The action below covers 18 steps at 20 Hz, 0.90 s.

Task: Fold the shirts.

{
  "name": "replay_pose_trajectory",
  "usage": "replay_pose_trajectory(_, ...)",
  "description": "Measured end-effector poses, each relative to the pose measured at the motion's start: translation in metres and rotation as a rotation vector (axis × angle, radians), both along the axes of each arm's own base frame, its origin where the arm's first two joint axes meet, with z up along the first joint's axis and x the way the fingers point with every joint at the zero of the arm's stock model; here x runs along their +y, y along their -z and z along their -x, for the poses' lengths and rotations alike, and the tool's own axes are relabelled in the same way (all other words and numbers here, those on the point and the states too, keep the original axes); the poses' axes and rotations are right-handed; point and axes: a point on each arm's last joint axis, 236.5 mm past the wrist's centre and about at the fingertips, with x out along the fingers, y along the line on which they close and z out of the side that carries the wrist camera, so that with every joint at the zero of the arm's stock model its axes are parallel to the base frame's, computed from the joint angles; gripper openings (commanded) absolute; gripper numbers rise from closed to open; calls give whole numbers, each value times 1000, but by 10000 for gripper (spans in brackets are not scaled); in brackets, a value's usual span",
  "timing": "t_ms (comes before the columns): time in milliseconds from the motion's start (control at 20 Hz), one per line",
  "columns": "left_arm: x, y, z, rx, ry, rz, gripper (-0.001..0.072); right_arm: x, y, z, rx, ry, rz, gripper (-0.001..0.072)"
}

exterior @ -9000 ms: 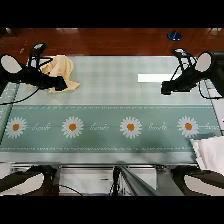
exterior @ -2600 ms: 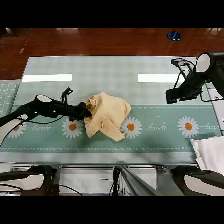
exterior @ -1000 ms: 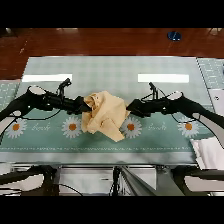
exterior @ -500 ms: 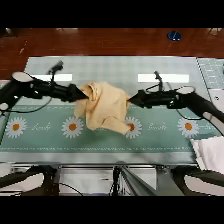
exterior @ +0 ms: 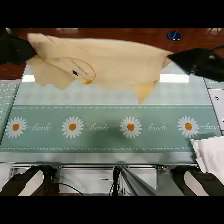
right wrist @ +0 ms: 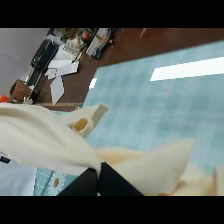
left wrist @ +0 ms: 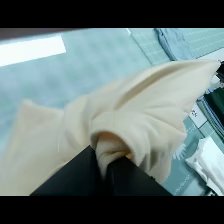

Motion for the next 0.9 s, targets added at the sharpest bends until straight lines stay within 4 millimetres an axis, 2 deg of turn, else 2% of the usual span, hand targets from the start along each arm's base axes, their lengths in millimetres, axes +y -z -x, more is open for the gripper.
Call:
replay_pose_trajectory(100, -3, -34, 26, -111, -13, -26, 42, 0, -35, 16, -68, 2, 31, 26)
replay_pose_trajectory(200, -8, -58, 54, -186, -16, -42, 41, 2, -60, 36, -104, -8, 74, 26)
replay_pose_trajectory(300, -16, -69, 85, -212, -4, -51, 42, 2, -69, 56, -86, -17, 138, 26)
replay_pose_trajectory(400, -23, -63, 115, -157, 13, -64, 41, 0, -57, 77, -6, -34, 212, 26)
replay_pose_trajectory(500, -26, -43, 140, -46, 19, -80, 41, -7, -29, 98, 119, -57, 304, 26)
replay_pose_trajectory(650, -27, 6, 167, 155, 14, -67, 41, -20, 29, 125, 341, -96, 441, 27)
replay_pose_trajectory(800, -23, 83, 172, 374, -21, -26, 41, -7, 96, 137, 508, -164, 506, 27)
replay_pose_trajectory(900, -23, 136, 164, 481, -42, 27, 42, 12, 144, 130, 562, -197, 532, 27)
